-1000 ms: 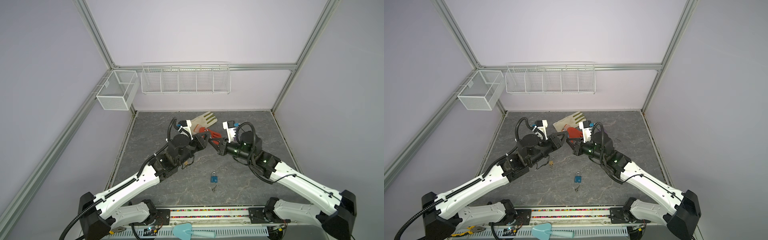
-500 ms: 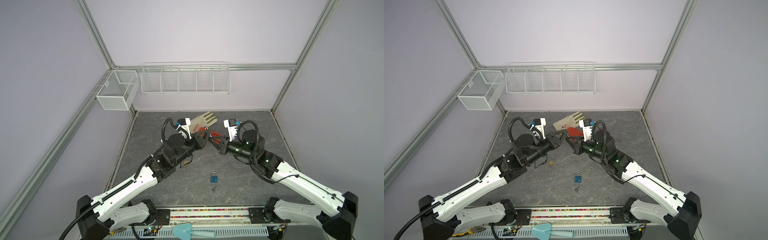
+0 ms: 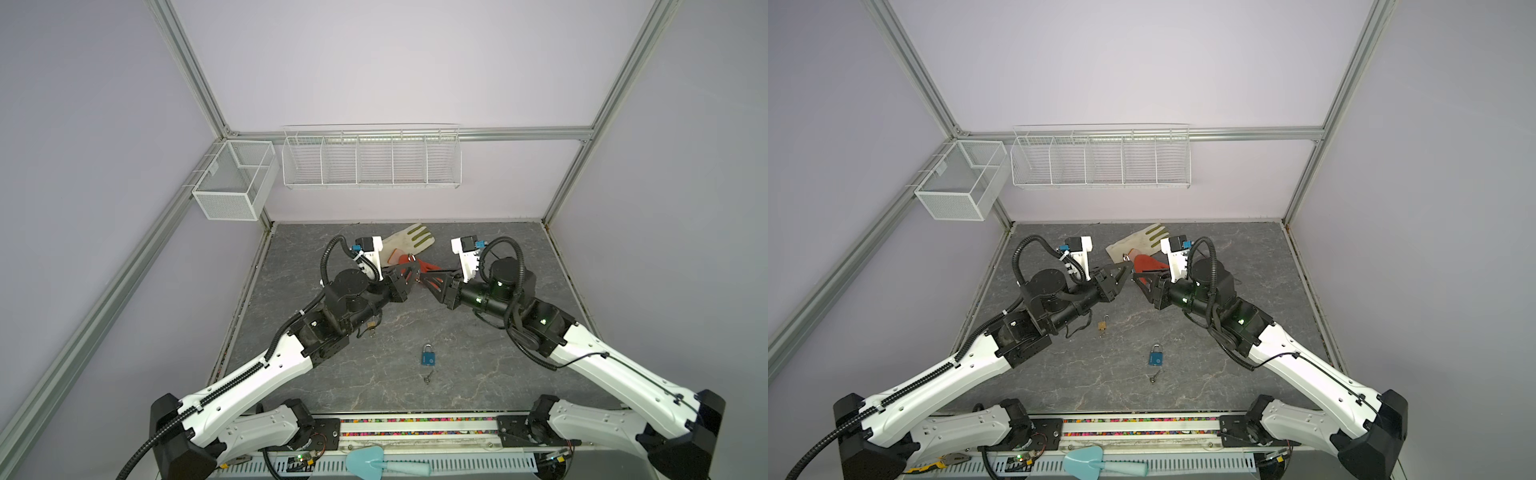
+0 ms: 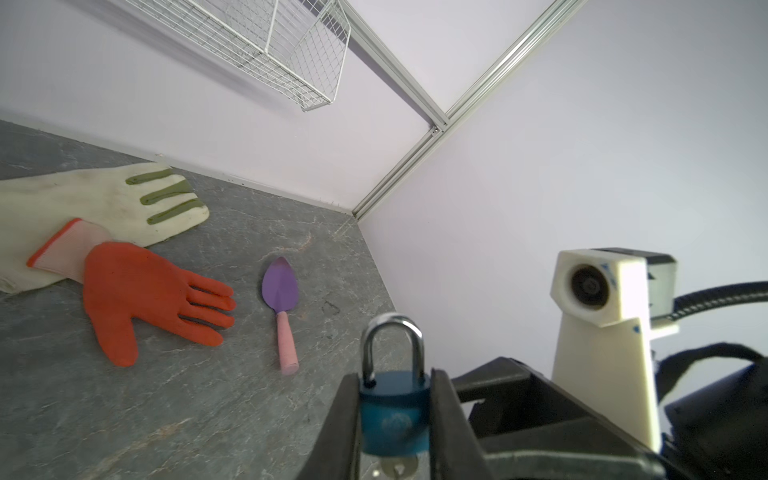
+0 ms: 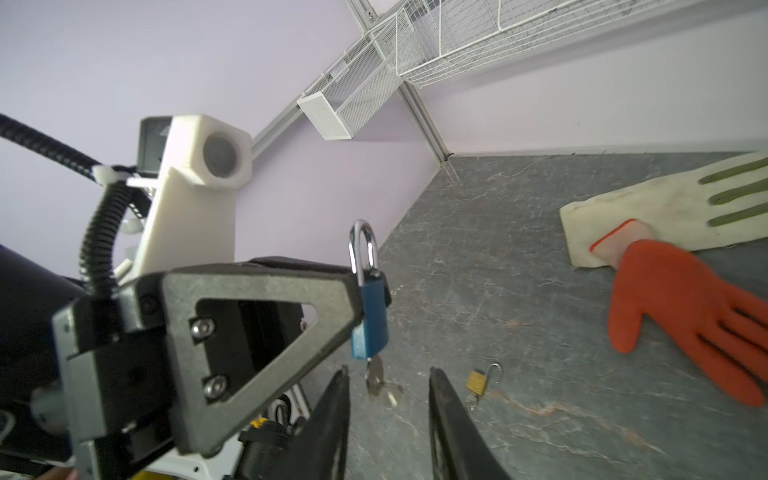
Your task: Unlock with the key
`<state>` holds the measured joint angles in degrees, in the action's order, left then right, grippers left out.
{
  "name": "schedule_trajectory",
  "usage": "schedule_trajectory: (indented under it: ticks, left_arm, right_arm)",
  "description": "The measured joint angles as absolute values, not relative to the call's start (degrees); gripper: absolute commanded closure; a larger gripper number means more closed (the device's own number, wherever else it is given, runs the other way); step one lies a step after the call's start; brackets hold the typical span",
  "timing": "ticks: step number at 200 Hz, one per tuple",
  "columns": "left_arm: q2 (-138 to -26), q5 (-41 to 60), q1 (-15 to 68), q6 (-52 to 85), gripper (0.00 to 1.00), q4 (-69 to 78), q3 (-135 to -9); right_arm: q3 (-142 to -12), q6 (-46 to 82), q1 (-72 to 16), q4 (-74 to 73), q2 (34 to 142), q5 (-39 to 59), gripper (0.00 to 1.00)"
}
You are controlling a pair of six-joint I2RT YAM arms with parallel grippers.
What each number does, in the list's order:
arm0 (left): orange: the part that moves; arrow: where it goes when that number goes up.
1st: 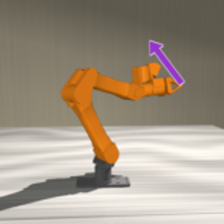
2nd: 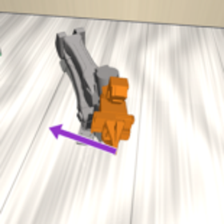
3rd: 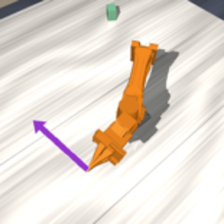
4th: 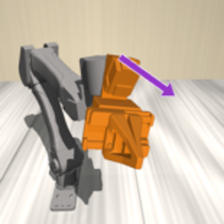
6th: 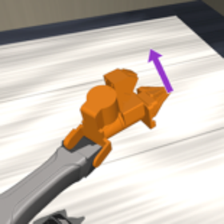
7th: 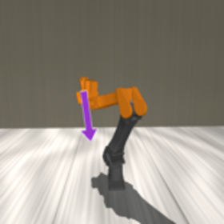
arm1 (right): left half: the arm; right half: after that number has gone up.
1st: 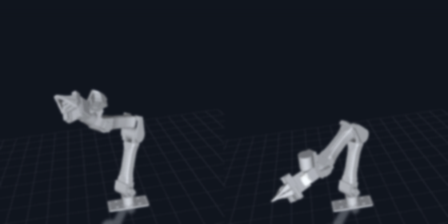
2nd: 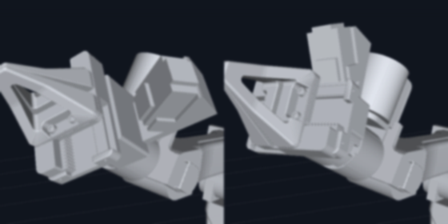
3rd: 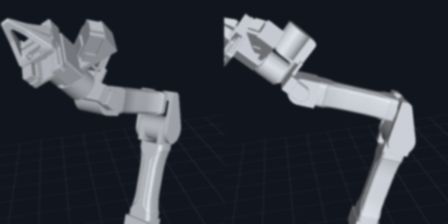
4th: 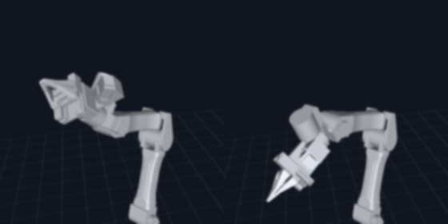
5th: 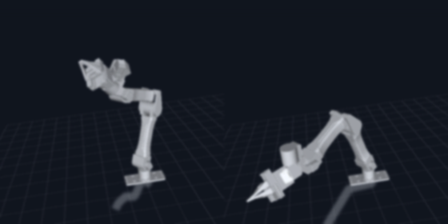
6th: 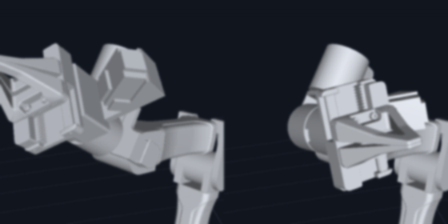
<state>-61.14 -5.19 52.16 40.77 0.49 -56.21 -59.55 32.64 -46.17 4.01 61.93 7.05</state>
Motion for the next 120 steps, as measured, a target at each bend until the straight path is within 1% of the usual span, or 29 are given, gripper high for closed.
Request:
schedule_trajectory:
  ticks: [11,58,78,120]
  left_arm:
    - [-60.2,-6.3,52.2,38.3,1.00,-0.4,-56.1]
    - [-55.2,-9.3,52.2,26.8,1.00,0.0,-50.1]
    - [-54.4,-10.5,53.0,21.8,1.00,1.0,-46.5]
    - [-54.3,-14.8,57.9,12.2,1.00,7.3,-39.5]
  right_arm:
    - [-60.3,31.5,-46.2,6.2,61.2,6.3,0.44]
    - [-64.8,28.2,-46.2,17.8,59.8,1.5,0.30]
    - [-68.4,26.7,-46.2,23.2,61.1,-0.1,0.27]
    - [-76.9,24.6,-46.8,32.2,67.3,-1.3,0.24]
